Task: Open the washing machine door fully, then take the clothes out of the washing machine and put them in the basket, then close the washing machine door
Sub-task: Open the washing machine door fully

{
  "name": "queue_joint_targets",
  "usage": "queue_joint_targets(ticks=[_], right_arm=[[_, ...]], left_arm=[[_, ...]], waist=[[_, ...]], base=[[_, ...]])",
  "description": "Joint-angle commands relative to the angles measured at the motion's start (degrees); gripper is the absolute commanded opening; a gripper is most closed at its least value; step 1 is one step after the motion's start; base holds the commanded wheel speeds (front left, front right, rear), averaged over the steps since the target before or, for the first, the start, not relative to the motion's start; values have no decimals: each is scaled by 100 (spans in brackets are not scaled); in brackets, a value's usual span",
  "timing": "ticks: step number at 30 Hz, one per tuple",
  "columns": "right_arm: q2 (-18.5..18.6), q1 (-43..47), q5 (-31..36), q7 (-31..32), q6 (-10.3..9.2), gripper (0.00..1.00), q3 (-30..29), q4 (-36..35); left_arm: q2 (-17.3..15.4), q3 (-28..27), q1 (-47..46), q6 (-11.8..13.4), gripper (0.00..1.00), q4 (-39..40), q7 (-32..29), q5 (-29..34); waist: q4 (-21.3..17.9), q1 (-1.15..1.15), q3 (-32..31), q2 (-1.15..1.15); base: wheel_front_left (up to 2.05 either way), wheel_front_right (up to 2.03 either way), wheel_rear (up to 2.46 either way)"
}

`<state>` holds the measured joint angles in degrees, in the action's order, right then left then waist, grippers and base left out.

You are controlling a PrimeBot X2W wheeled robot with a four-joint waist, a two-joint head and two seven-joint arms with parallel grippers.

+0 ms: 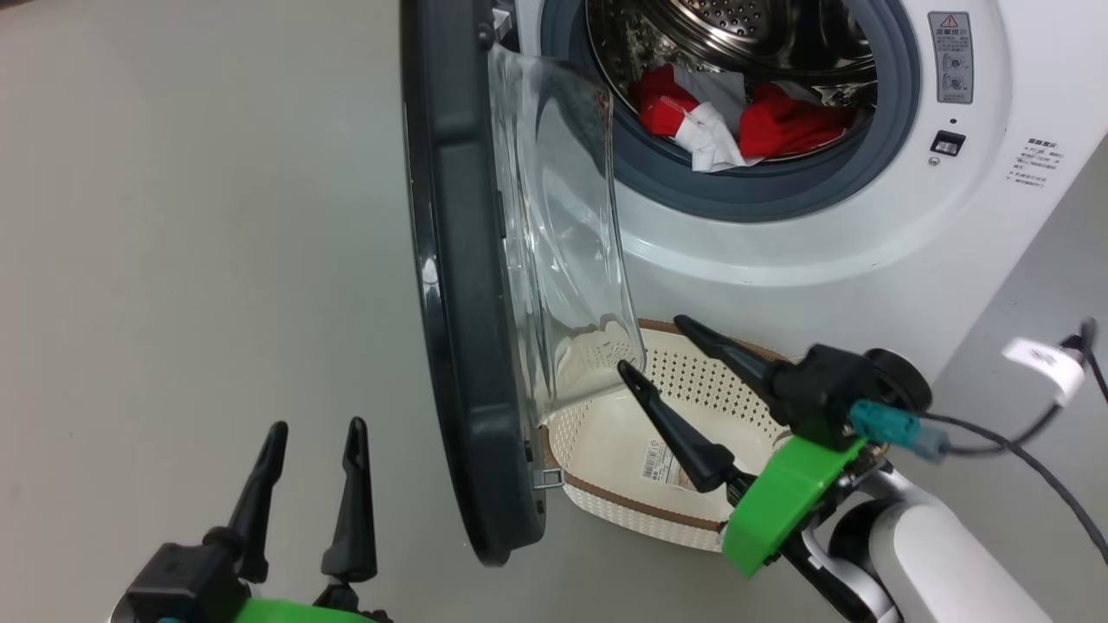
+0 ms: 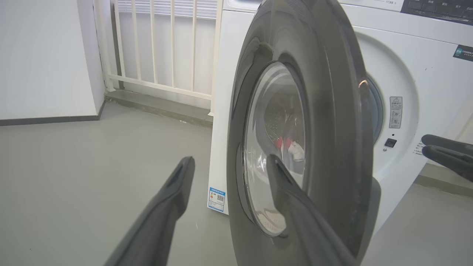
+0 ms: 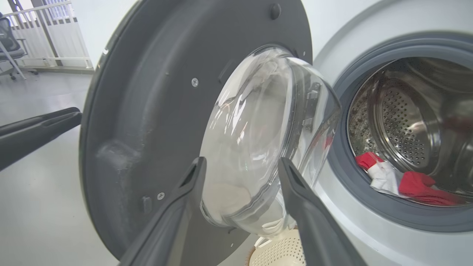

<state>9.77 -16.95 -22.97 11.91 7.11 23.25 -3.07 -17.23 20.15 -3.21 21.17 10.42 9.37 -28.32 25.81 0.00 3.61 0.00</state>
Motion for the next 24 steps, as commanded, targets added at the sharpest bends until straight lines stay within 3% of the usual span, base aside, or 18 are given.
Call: queue_joint_targets(ticks=[1,4,13,24], right_arm=[[-156,159,432,-201,37,100,-81,-300],[-322,485,1023,-483,37,100,-388,-433],[-671,1394,1899,-1265,37,100,-1237,-662],[-688,2078,1719,-1678,37,100,-1523,-812]], left_arm=[[-109,-210,-75,4,100,141,68,42],[-108,-199,-71,4,100,131,114,63],[-93,-242,-12,37,100,114,237,69],[-79,-244,38,37,100,52,327,73]], waist=[[-1,0,-1,0],[11,0,-22,0],[29,0,-117,0],[-59,0,-121,0]], base=[[0,0,0],[0,0,0],[0,0,0],[0,0,0]])
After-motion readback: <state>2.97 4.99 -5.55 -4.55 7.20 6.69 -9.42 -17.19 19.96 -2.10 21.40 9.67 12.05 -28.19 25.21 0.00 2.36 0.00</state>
